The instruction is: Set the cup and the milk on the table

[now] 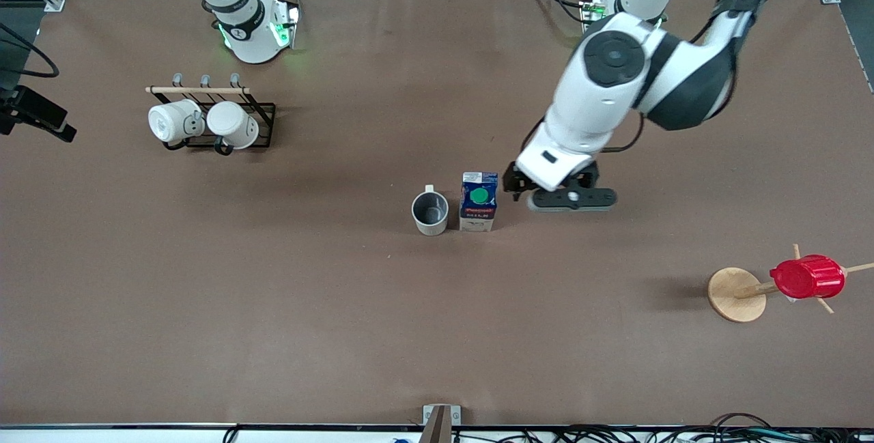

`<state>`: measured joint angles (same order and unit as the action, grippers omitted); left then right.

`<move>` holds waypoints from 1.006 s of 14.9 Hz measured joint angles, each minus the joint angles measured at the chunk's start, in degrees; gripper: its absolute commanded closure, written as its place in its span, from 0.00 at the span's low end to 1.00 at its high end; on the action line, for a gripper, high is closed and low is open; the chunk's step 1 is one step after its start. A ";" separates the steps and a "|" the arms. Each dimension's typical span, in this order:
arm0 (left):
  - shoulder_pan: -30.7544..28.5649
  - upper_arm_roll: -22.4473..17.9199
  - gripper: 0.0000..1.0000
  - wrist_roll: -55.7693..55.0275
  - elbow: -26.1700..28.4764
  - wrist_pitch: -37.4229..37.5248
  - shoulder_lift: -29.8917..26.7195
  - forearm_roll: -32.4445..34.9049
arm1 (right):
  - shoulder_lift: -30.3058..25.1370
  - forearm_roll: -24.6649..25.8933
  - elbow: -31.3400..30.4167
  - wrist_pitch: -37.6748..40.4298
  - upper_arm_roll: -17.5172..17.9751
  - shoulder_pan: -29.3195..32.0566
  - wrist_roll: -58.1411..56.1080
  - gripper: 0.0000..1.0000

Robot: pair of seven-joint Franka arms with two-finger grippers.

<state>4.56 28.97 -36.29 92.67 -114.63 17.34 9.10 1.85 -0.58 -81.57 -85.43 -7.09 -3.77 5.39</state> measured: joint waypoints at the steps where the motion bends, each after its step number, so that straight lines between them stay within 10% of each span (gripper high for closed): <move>1: -1.32 0.01 0.00 1.11 0.00 0.82 -1.17 -0.83 | 0.00 0.00 0.00 -0.26 -0.01 0.00 -0.10 0.00; 8: -6.68 -0.93 0.00 11.74 0.16 9.26 -8.80 -7.60 | 0.00 0.03 0.00 -1.09 0.03 0.00 -0.87 0.00; 15: -3.23 -16.86 0.00 28.68 0.44 13.99 -14.52 -13.32 | 0.00 0.03 0.00 -1.06 0.18 -0.03 -1.02 0.00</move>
<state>1.33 12.11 -7.61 93.10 -100.63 2.83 -4.23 1.85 -0.54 -81.57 -86.49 -6.91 -3.79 4.36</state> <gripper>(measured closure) 0.000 0.000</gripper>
